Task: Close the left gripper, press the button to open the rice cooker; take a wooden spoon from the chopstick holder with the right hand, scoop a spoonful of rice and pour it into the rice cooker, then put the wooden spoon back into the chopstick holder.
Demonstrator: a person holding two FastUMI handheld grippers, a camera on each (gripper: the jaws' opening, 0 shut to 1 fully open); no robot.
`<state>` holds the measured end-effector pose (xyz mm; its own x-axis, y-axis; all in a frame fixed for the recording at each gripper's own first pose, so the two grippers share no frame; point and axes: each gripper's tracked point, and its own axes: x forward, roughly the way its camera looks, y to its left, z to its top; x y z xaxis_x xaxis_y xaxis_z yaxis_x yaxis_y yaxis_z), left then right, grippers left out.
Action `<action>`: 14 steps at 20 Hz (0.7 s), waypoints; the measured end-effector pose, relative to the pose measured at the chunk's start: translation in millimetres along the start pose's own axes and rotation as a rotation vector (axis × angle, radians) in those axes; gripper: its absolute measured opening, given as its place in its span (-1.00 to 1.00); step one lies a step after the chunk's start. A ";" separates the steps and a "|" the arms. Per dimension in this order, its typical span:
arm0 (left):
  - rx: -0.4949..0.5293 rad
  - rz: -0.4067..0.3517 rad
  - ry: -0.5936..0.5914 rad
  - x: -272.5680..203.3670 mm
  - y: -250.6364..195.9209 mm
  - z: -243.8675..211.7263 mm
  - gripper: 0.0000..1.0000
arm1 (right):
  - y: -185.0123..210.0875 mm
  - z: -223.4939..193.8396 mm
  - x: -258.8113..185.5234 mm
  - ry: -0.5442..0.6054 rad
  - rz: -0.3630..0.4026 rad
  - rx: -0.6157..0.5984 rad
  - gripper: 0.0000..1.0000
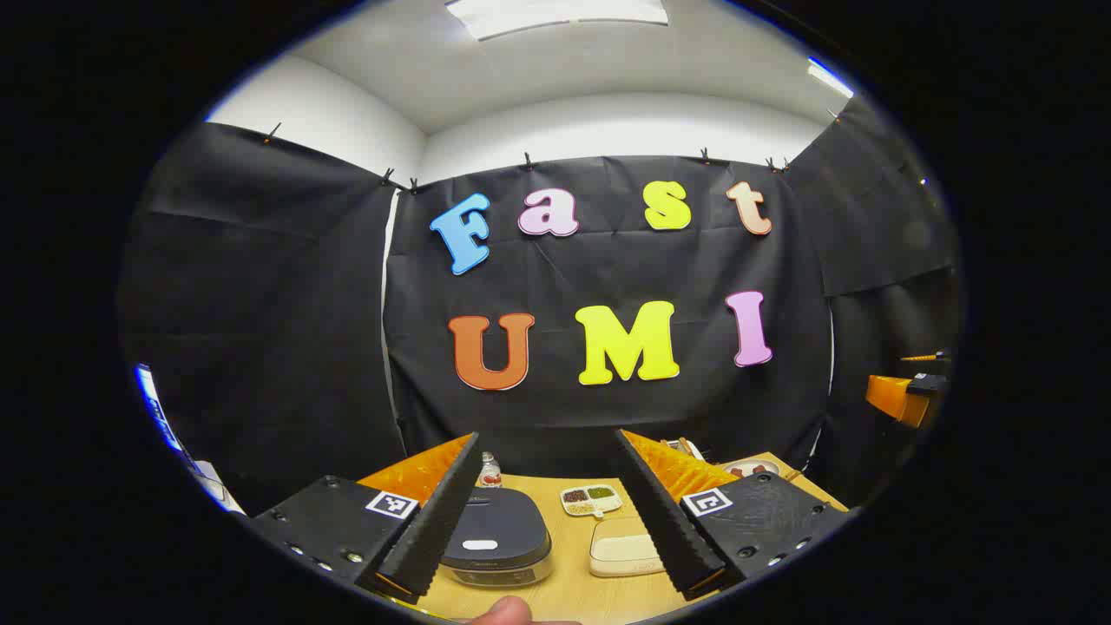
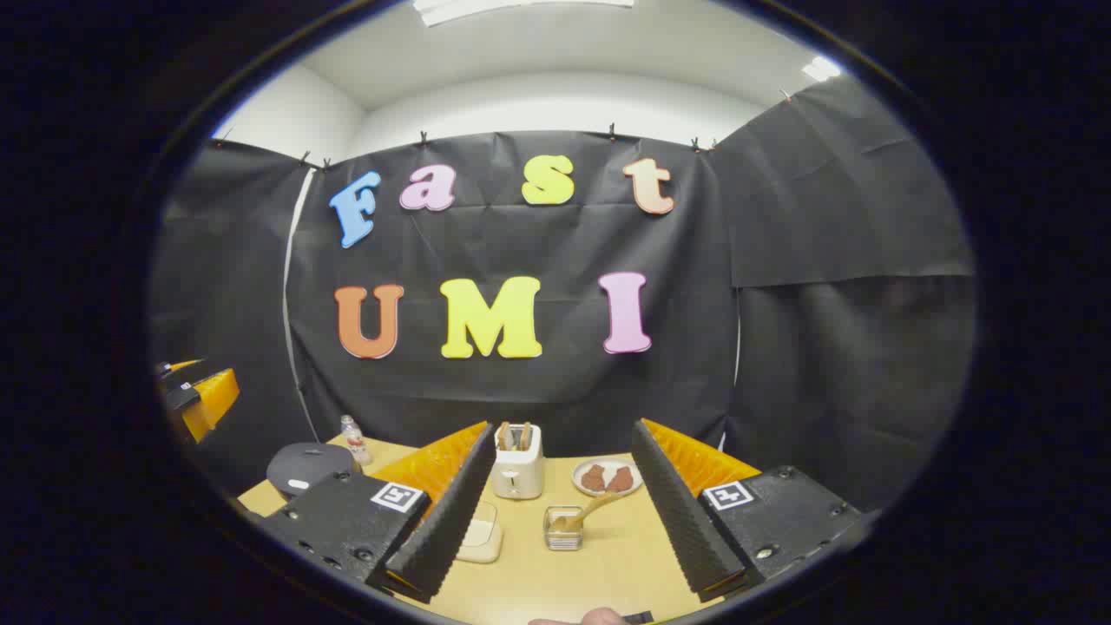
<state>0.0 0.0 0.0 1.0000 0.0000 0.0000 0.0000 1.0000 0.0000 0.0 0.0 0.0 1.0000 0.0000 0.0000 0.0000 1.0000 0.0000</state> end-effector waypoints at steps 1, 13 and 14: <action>0.004 0.003 0.004 0.5 1.4 0.4 0.90 | 2.1 1.3 -0.1 0.007 0.003 0.002 0.93; 0.005 0.029 -0.001 9.8 8.0 12.4 0.90 | 5.9 22.0 5.7 -0.006 -0.002 -0.003 1.00; 0.006 0.033 -0.007 11.1 8.1 14.1 0.91 | 7.0 22.6 6.2 -0.004 -0.002 -0.006 1.00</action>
<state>11.1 8.1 14.1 0.9994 0.0334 0.0066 -0.0334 0.9994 0.0058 6.2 7.0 22.6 1.0000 -0.0020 0.0038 0.0020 1.0000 -0.0059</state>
